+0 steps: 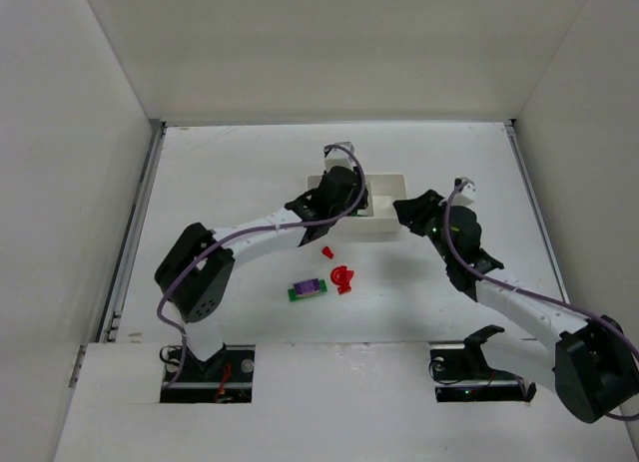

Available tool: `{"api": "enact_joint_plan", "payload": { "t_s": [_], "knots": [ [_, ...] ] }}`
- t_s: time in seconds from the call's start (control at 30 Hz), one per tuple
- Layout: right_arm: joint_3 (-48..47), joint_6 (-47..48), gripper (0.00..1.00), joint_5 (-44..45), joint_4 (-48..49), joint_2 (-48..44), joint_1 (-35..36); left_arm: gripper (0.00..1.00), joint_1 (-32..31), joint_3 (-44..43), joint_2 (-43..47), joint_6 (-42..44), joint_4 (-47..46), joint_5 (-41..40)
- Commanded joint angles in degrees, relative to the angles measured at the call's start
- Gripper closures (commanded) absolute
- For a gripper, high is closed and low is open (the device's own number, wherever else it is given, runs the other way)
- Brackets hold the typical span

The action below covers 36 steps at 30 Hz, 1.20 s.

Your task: Sort the legos into containers by color

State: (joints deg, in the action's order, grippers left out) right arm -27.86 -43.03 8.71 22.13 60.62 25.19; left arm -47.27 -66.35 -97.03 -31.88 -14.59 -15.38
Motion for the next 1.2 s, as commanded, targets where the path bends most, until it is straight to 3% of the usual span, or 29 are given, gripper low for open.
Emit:
{"api": "enact_joint_plan", "payload": {
  "t_s": [0.0, 0.2, 0.4, 0.57, 0.73, 0.8, 0.93, 1.0, 1.17],
  "knots": [
    [0.26, 0.75, 0.51, 2.10, 1.42, -1.03, -0.01, 0.78, -0.94, -7.29, -3.85, 4.10, 5.18, -4.13],
    [1.22, 1.10, 0.48, 2.80, 1.42, -4.10, -0.19, 0.77, -1.99, -13.28, -9.13, 6.30, 8.52, -6.07],
    [1.05, 0.93, 0.41, 2.80, 1.42, -3.41, -0.01, 0.75, -1.91, -13.63, -10.89, 6.39, 8.88, -7.56],
    [1.05, 1.45, 0.34, 3.15, 1.42, -4.45, -0.01, 0.58, -1.64, -13.20, -10.46, 6.57, 8.35, -7.56],
    [1.31, 2.95, 0.33, 3.94, 1.42, -6.65, 0.51, 0.46, -1.38, -11.79, -7.21, 7.00, 7.91, -7.21],
    [1.14, 3.47, 0.37, 4.03, 1.42, -6.83, 1.13, 0.44, -1.29, -10.65, -5.37, 7.36, 7.21, -7.04],
    [-0.35, 7.32, 0.57, 2.46, 0.81, -7.27, 3.93, 0.45, -0.50, -6.09, 1.74, 6.13, 5.89, -7.12],
    [-1.84, 10.75, 0.62, 0.88, 0.20, -6.66, 6.39, 0.45, 0.37, -1.88, 7.36, 4.90, 5.01, -7.56],
    [-7.64, 17.69, 0.62, -4.83, -3.48, 0.62, 15.70, 0.45, 5.81, 12.70, 24.22, -2.03, 5.62, -8.62]
  ]
}}
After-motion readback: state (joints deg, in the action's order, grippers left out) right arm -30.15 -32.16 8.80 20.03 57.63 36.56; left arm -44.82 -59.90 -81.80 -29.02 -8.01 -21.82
